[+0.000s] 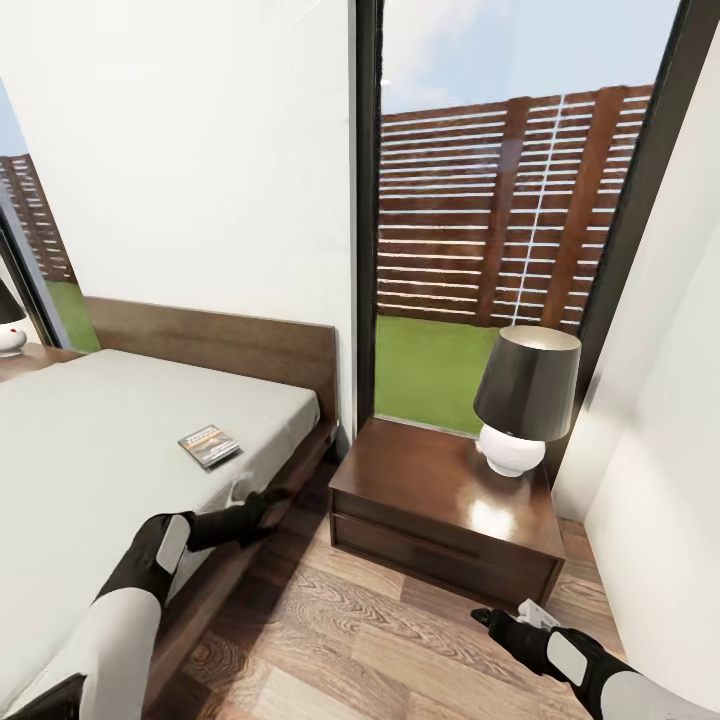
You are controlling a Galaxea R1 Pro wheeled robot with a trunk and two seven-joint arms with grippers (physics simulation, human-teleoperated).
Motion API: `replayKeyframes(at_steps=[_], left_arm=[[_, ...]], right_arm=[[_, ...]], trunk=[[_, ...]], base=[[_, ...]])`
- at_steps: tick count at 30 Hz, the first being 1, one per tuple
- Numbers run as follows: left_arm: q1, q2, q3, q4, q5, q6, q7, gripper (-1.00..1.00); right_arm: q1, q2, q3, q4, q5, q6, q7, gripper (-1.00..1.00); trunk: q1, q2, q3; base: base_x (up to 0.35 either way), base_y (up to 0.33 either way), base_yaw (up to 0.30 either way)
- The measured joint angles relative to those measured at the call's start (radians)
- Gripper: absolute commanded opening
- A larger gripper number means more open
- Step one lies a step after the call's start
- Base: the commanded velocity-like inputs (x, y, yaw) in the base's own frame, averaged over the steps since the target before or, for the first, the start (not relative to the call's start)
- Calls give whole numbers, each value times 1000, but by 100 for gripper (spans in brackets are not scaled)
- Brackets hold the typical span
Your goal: In the bedroom, move the book from the bed onto either nightstand, and place the two sandals side by side next to the bed.
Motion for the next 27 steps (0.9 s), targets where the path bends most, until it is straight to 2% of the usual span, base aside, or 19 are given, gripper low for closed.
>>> replayKeyframes(at_steps=[4,5,8,15,21,27], left_arm=[[-83,20,0,26,7,3,0,100],[-128,33,0,52,12,5,0,100],[-210,57,-1,117,11,6,0,100],[-415,130,0,320,8,3,15,100],[-553,202,5,415,-2,1,99,100],[-627,279,7,442,-5,1,194,100]], right_arm=[[0,10,0,0,0,0,-4,100],[0,18,1,0,0,0,-7,100],[0,29,2,0,1,0,-9,100],[0,40,2,-1,2,2,0,100],[0,46,4,-2,4,2,43,100],[0,47,5,-3,6,3,145,100]], trunk=[[0,0,0],[0,0,0],[0,0,0],[0,0,0],[0,0,0],[0,0,0]], base=[[0,0,0],[0,0,0],[0,0,0],[0,0,0],[0,0,0],[0,0,0]])
